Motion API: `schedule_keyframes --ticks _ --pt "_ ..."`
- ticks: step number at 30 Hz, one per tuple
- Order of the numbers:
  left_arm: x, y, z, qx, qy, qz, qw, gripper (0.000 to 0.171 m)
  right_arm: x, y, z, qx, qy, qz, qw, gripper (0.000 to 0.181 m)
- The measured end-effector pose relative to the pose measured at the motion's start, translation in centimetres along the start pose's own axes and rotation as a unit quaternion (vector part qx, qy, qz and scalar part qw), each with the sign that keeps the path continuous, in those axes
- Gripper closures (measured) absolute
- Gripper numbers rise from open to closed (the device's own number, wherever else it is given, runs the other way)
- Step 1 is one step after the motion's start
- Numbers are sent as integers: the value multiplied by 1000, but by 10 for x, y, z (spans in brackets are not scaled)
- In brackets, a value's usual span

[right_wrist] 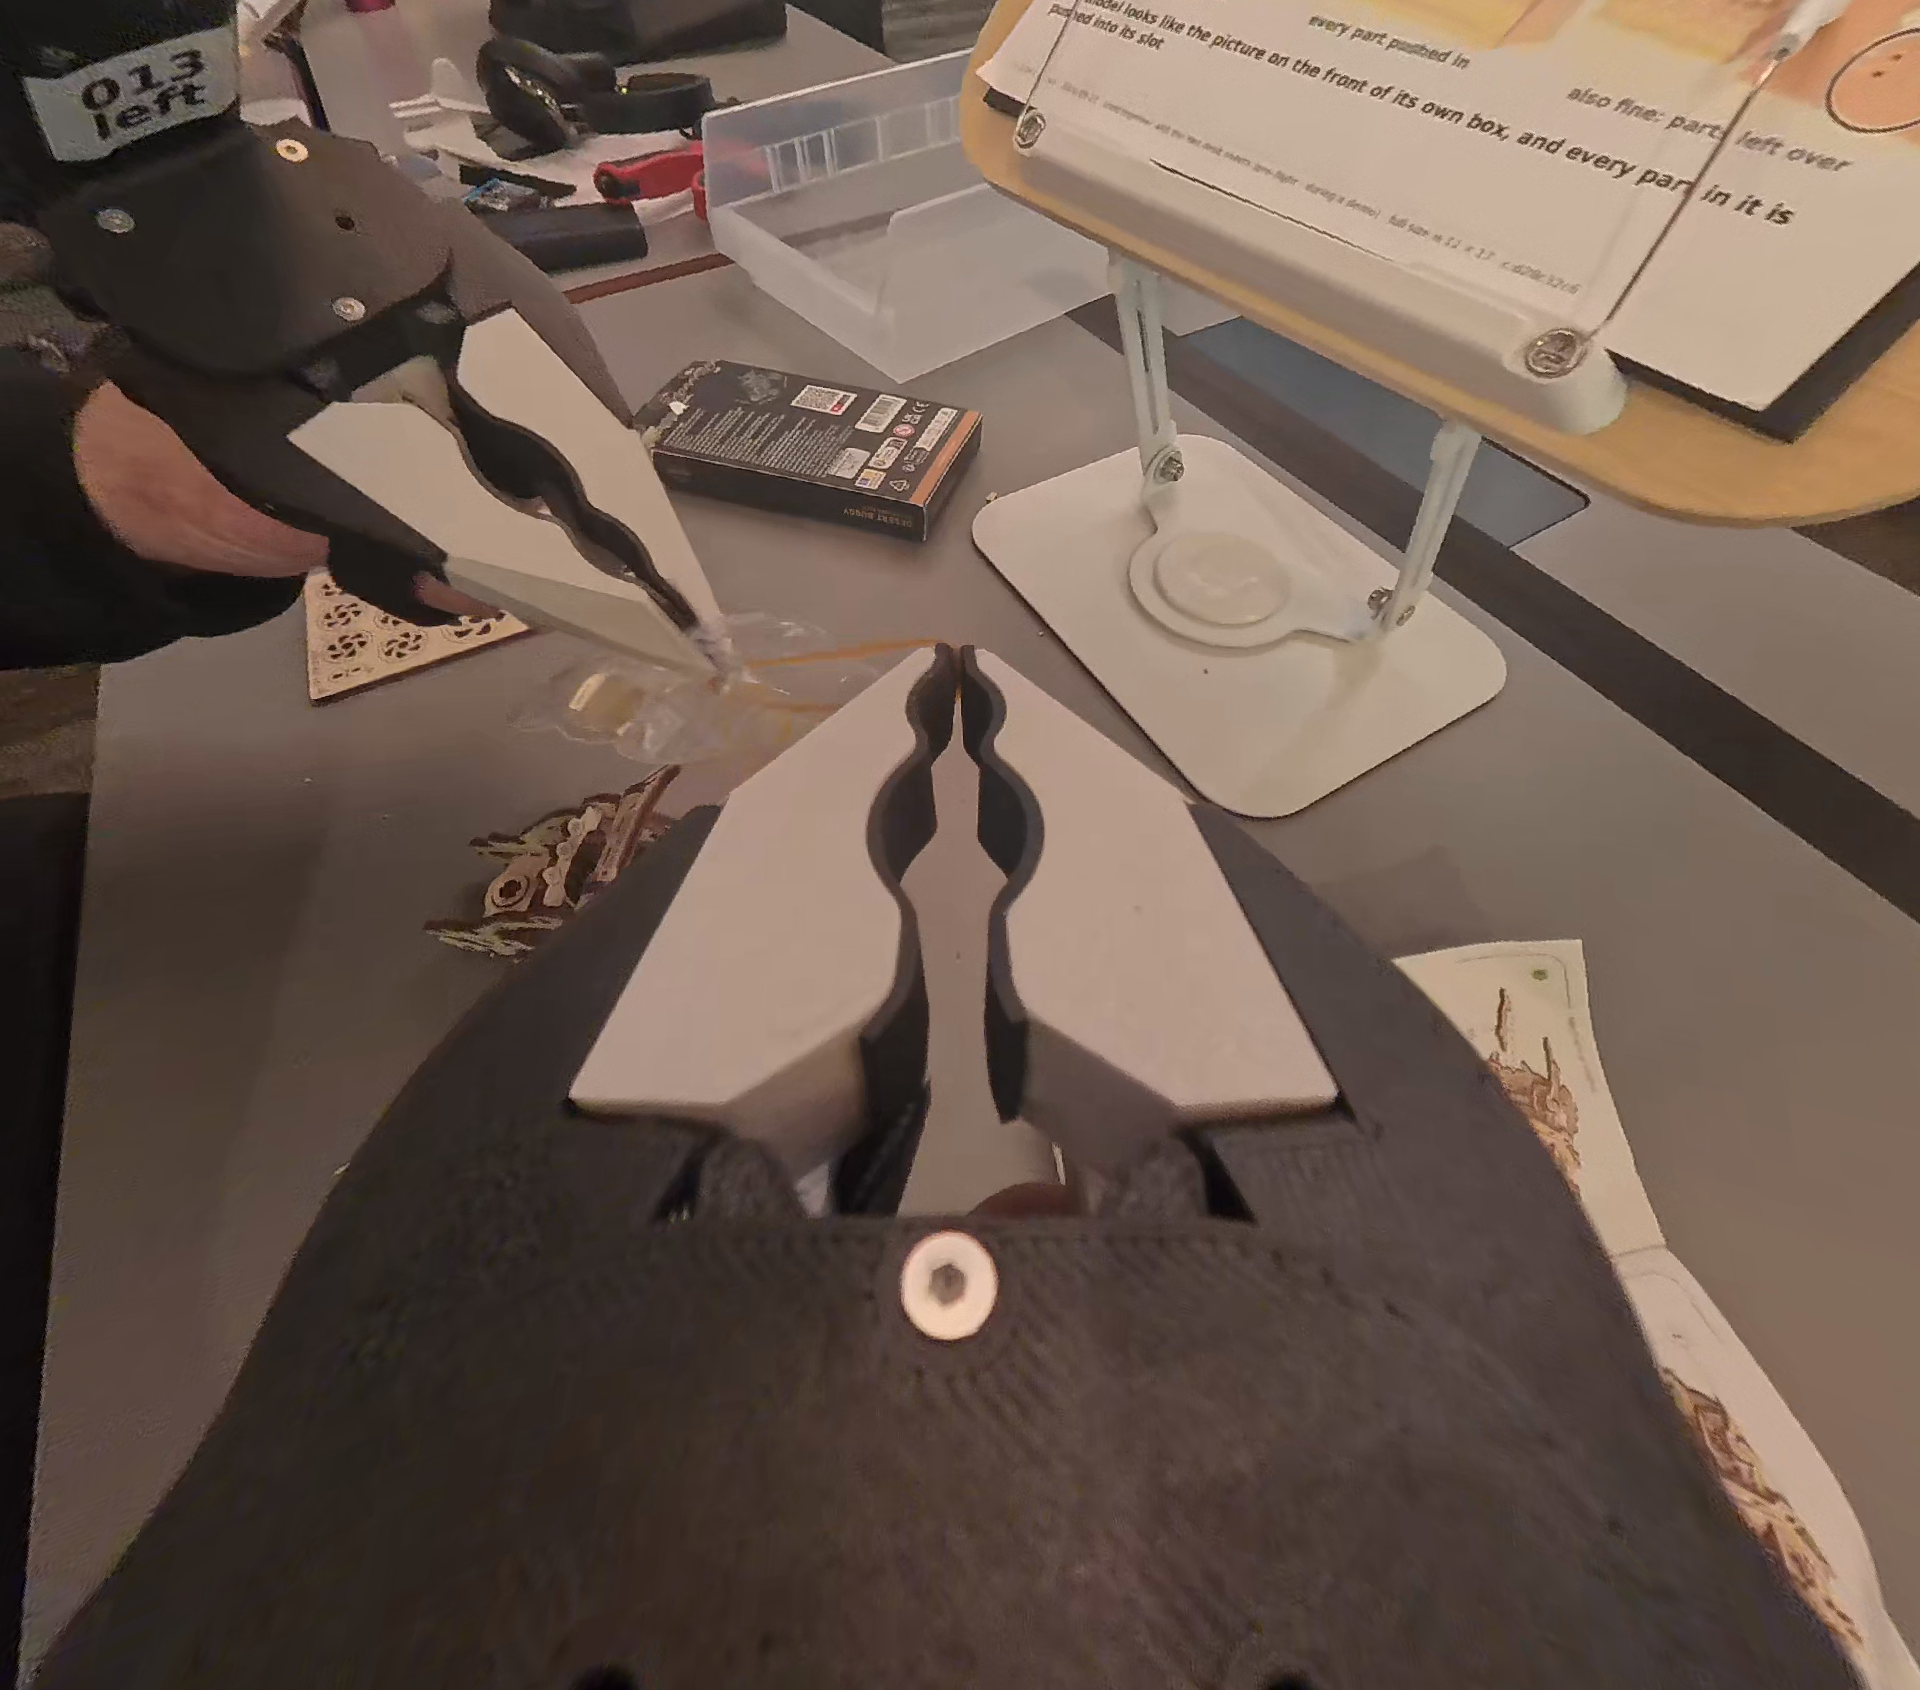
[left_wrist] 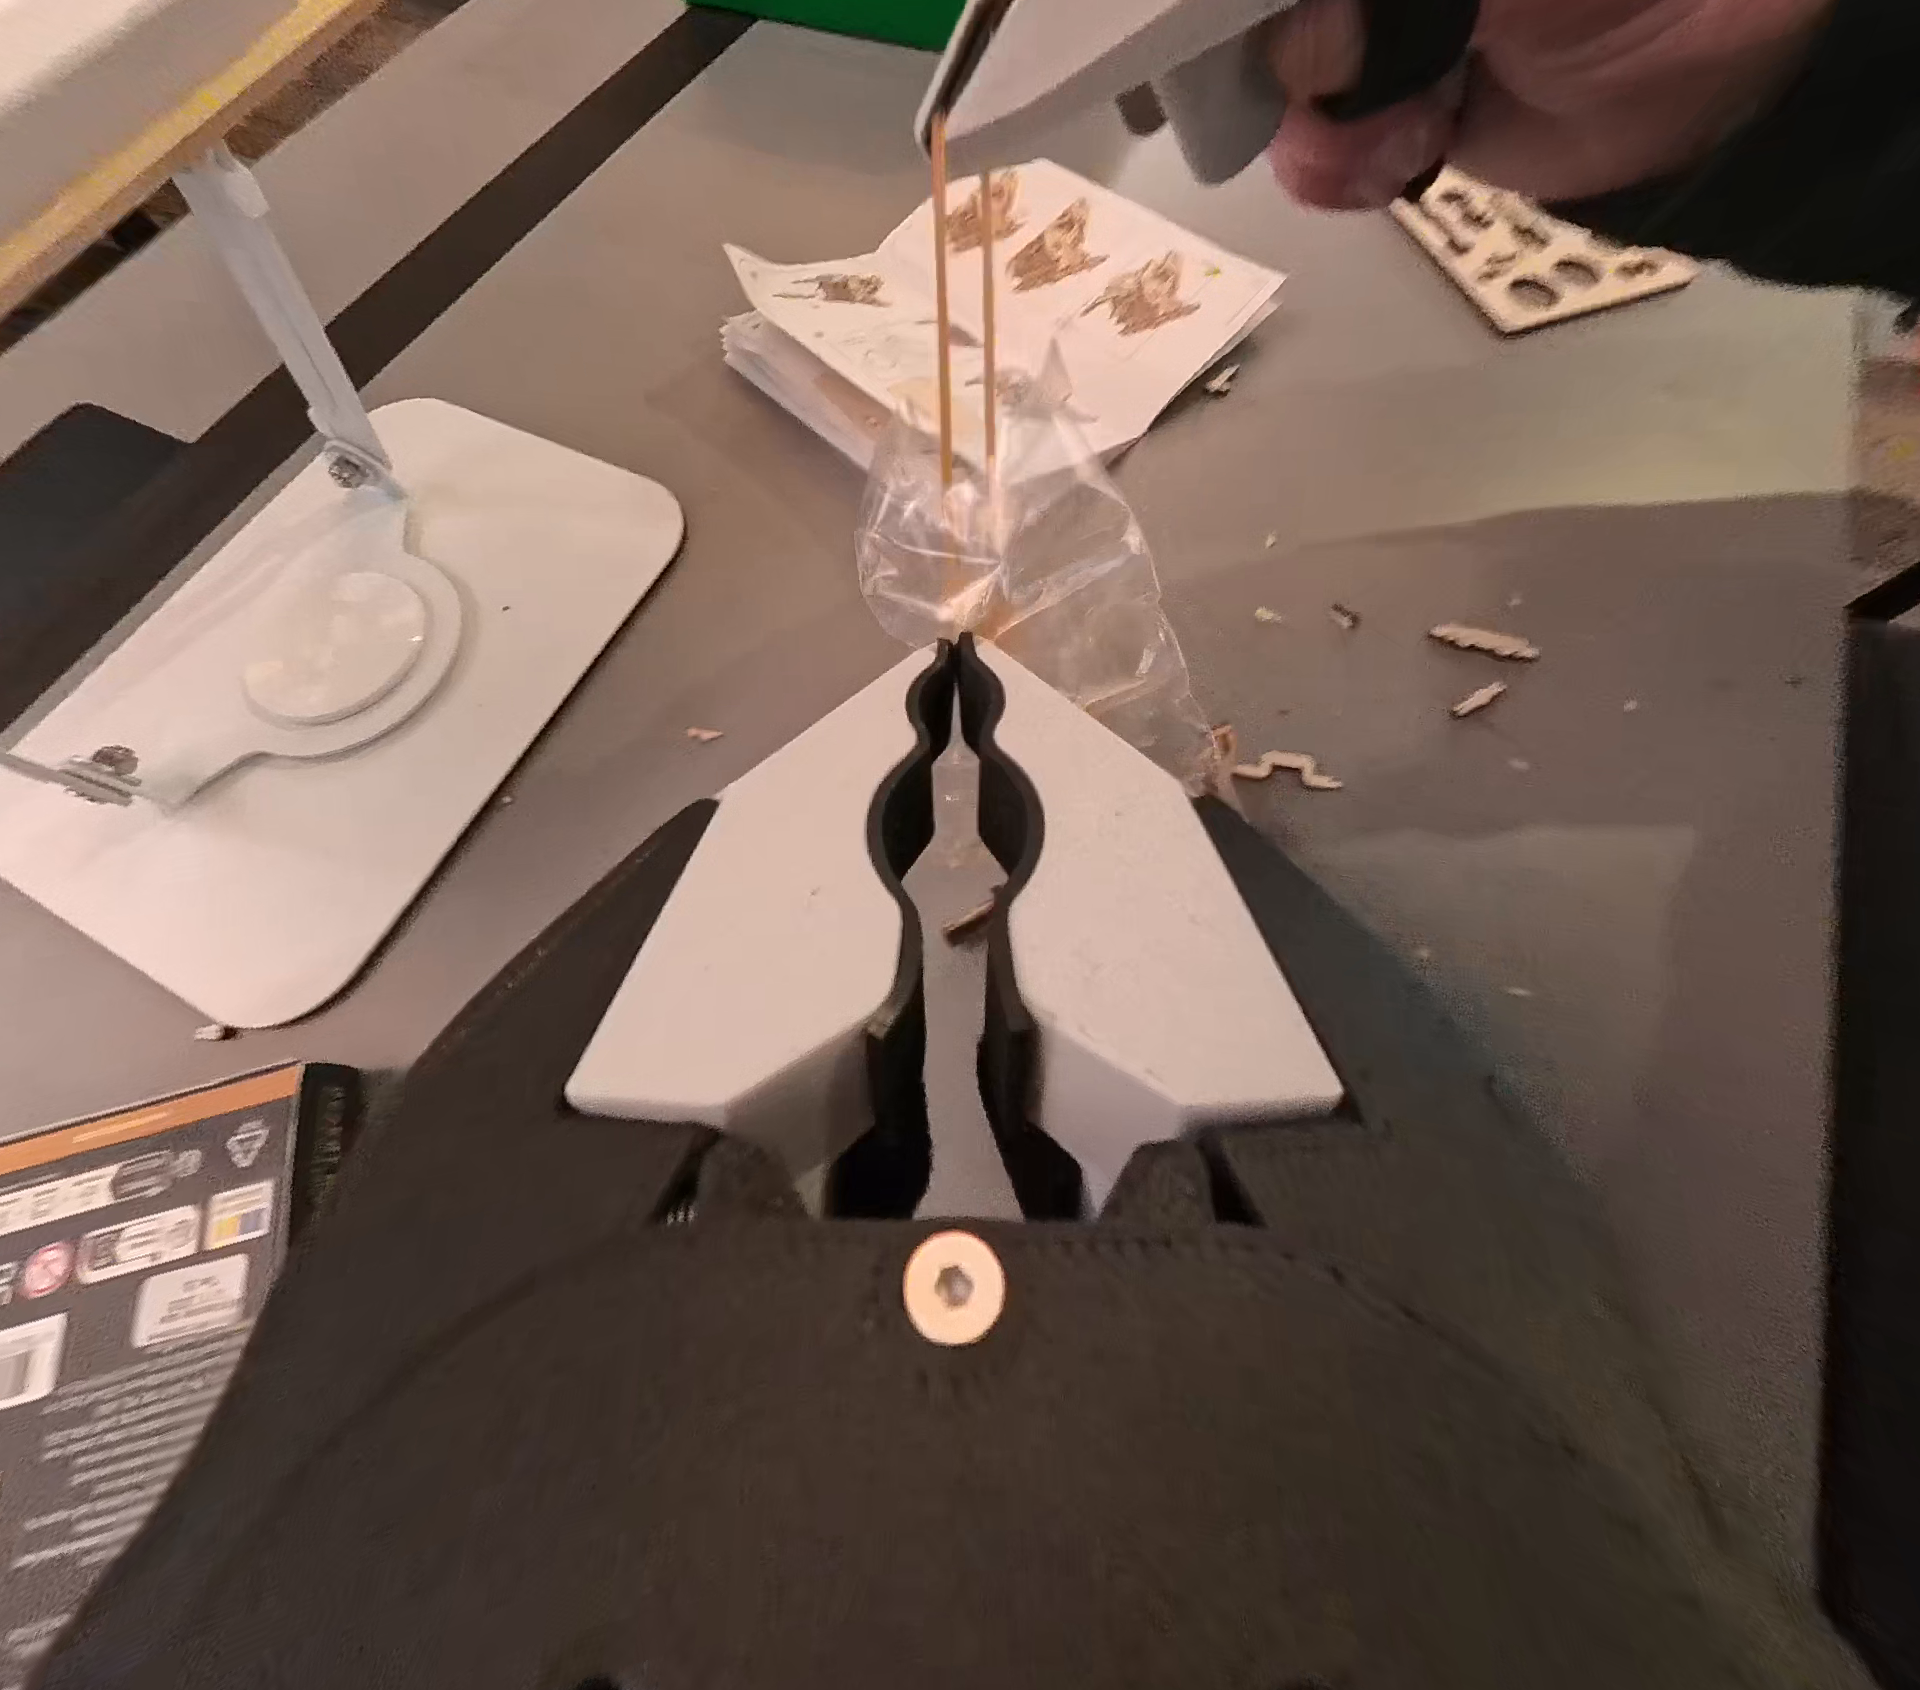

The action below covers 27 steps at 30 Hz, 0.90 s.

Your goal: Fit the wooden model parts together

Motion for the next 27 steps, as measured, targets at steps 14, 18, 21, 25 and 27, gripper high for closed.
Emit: schedule_keyframes --ticks 14,18,21,25,27 --pt "55 55 -16 130 -140 -84 978 171 -14 20 -50 62 0 -27 998 181" --pt "72 67 -13 141 -163 -32 976 164 -11 22 -51 61 -16 -27 998 181" --pt "79 71 -3 145 -165 16 975 143 -8 21 -43 54 -26 -30 998 181" --pt "84 73 30 111 -162 75 978 142 -5 21 -27 43 -25 -37 998 181" --pt "85 76 47 97 -169 91 977 144 -1 21 -19 42 -26 -38 998 181"
Point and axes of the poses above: each gripper's, where its closed fingertips meet, z back along the fingers, y out of its underside, x = y × z across the jaws, the point moved 10 cm from there along z, back along the fingers, and after that the axes turned 10 degrees about z, right-handed, at the moved point
